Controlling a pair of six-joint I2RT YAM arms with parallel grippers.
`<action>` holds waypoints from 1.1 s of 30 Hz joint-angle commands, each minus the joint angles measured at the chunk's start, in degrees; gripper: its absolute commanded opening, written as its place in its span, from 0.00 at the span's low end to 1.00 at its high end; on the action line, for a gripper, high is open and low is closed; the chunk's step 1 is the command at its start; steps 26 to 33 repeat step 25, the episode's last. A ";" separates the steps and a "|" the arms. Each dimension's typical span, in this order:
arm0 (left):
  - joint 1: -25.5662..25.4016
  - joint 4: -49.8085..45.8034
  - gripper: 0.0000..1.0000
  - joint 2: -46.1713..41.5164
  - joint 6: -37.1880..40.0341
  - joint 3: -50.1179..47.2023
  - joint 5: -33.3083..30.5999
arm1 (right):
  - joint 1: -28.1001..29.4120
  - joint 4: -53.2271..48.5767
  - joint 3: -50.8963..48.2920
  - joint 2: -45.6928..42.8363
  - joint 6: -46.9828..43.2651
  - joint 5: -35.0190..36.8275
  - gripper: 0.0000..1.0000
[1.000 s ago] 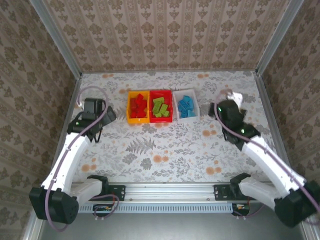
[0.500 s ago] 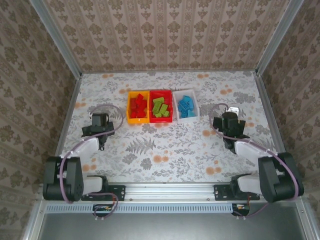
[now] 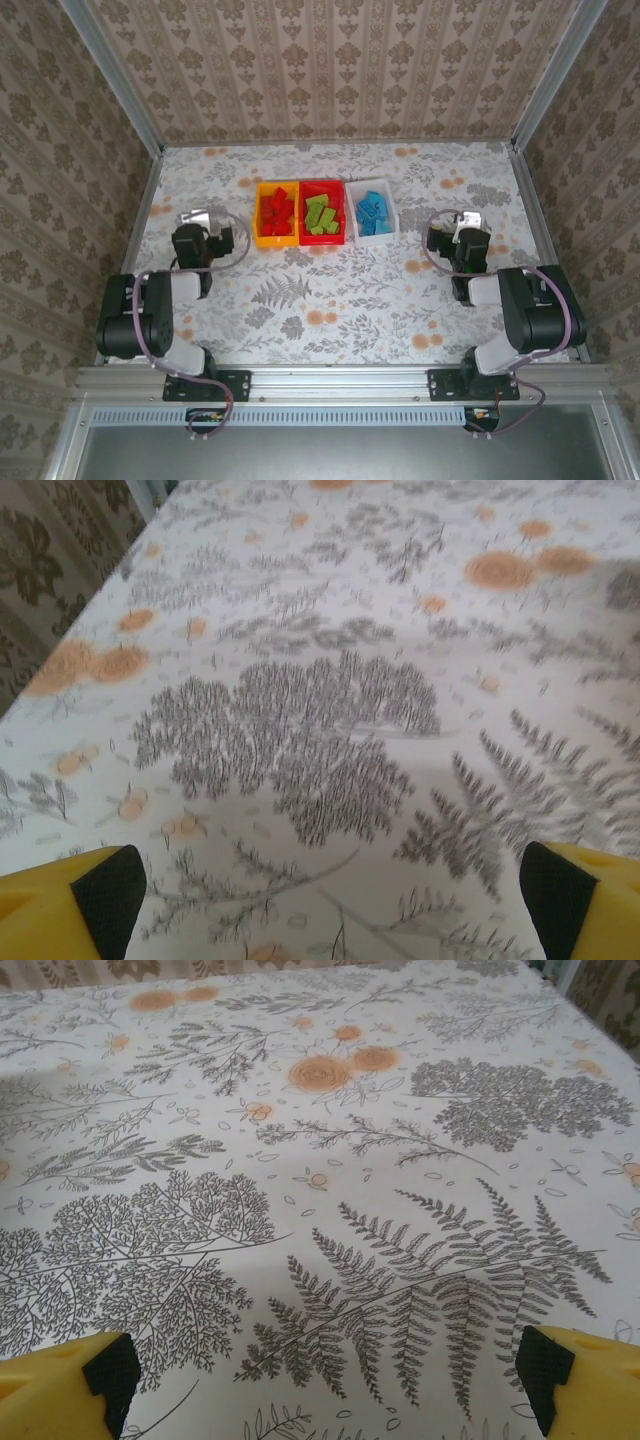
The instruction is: Sort the legos into containers by color
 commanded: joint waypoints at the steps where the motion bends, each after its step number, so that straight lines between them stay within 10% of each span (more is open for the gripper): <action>1: -1.09 9.37 1.00 0.93 2.47 -1.17 0.14 | 0.27 6.18 -0.04 -0.66 0.24 -0.96 1.00; 33: -0.52 8.79 1.00 0.86 2.11 -0.87 0.83 | 2.43 4.69 1.12 -0.30 -0.52 4.22 1.00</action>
